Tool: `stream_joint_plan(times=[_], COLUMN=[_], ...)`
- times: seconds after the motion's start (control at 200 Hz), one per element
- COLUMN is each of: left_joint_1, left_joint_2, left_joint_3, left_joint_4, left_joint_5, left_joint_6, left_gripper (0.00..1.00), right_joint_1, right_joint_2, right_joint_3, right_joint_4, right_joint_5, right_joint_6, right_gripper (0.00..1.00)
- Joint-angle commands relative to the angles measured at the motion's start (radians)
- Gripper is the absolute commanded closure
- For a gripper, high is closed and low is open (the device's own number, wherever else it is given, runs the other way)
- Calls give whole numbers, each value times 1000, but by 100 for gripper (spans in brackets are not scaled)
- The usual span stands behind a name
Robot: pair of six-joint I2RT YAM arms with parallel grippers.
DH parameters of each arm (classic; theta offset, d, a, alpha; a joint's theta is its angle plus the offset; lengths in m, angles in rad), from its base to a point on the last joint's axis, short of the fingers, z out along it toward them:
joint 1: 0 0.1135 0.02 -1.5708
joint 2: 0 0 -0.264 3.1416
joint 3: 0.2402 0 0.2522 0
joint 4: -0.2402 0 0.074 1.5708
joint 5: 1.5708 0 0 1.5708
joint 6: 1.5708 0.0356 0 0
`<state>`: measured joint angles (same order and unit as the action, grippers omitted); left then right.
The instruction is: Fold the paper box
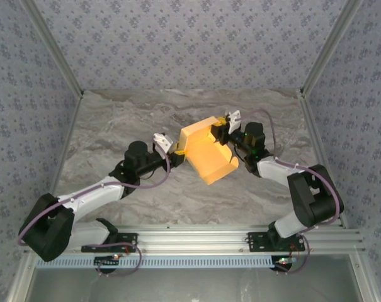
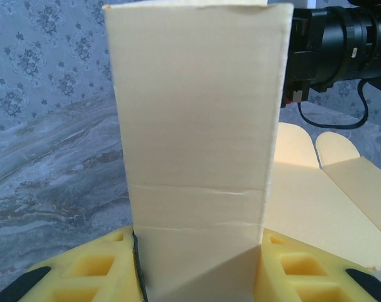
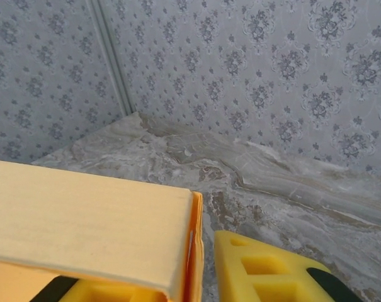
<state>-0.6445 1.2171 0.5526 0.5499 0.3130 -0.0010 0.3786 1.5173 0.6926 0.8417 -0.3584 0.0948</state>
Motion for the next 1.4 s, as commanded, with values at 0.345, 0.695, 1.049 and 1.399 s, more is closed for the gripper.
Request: stream_joint_plan(times=[0.345,0.695,1.049,1.399], left_joint_1=[-17,-24,5,14], left_joint_2=[-30,9,88,127], left_joint_3=[-14,76,138,148], left_joint_4=[44,-95,-104,-24], left_joint_5=[-22,-35,12,-202], left_joint_6=[10,108,35,-102], left_gripper=[62,62,63,62], right_joint_1=[123,15,-99,-139], right_joint_2=[13,-71,-333,-632], right_joint_3=[34,-119,-219,-109], right_joint_4=[-100,-17,-266,-766], right_joint_5=[525,33,-40,340], right_joint_6=[-29,-149,-291,654], right_gripper=[73,51,45,27])
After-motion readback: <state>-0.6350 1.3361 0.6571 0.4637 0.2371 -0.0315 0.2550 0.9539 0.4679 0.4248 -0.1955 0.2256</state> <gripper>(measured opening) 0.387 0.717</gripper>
